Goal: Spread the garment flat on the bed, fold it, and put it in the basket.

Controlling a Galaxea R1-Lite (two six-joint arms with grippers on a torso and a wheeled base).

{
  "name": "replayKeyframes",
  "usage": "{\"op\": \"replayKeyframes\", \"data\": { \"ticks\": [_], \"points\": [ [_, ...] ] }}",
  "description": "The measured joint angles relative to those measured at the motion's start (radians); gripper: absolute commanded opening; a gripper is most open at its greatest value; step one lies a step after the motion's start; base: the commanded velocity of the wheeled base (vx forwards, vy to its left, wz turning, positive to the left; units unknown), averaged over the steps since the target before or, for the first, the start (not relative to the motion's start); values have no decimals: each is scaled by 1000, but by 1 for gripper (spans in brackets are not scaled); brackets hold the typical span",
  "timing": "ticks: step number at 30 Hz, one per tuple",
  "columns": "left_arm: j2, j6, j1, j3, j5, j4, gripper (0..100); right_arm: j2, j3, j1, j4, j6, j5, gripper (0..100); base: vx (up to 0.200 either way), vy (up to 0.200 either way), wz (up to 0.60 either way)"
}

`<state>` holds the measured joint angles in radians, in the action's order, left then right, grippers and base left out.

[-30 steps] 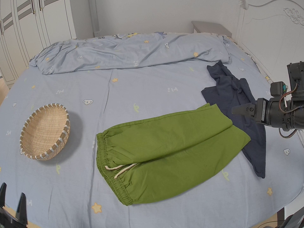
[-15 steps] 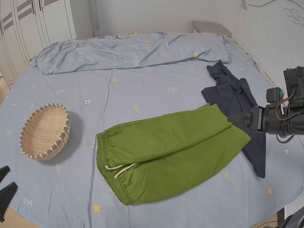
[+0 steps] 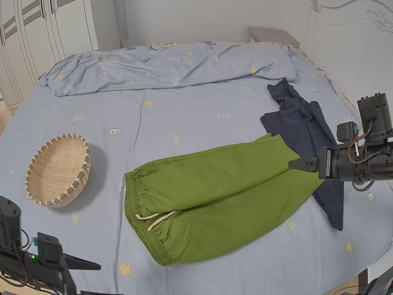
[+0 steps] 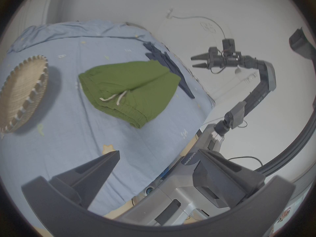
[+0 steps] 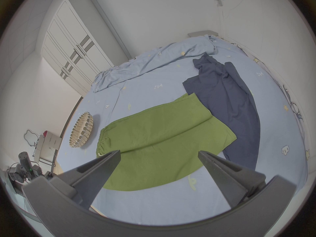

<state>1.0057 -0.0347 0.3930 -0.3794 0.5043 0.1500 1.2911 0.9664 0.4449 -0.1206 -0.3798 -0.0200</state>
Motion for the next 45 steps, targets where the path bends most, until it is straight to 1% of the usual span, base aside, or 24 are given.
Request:
{"op": "replayKeyframes", "data": {
  "ticks": [3,9,12,16,21,26,30,33,36,39,45],
  "points": [
    [106,19,27,33,-4,-125,100,4,-2,0,1,1,0,100,0,0,0],
    [346,35,73,95,-28,-430,100,21,-6,0,1,0,-1,100,0,0,0],
    [454,40,103,118,-43,-523,100,32,-7,-1,1,-1,-1,100,0,0,0],
    [567,50,139,119,-98,-570,100,46,-8,-3,1,-2,-1,100,0,0,0],
    [634,55,195,108,-134,-579,100,58,-10,-5,2,-2,-1,100,0,0,0],
    [681,90,266,104,-253,-592,100,66,-12,-5,3,-2,-1,100,0,0,0],
    [717,110,318,101,-309,-629,100,67,-14,-5,3,-2,-1,100,0,0,0],
    [752,118,336,99,-333,-717,100,67,-15,-5,3,-2,-1,100,0,0,0],
    [791,140,343,98,-378,-791,100,67,-15,-5,2,-2,-1,100,0,0,0],
    [830,155,345,97,-421,-830,100,67,-15,-5,2,-2,-1,100,0,0,0],
    [880,154,346,96,-438,-856,100,69,-15,-7,2,-2,-1,100,0,0,0]
  ]
}}
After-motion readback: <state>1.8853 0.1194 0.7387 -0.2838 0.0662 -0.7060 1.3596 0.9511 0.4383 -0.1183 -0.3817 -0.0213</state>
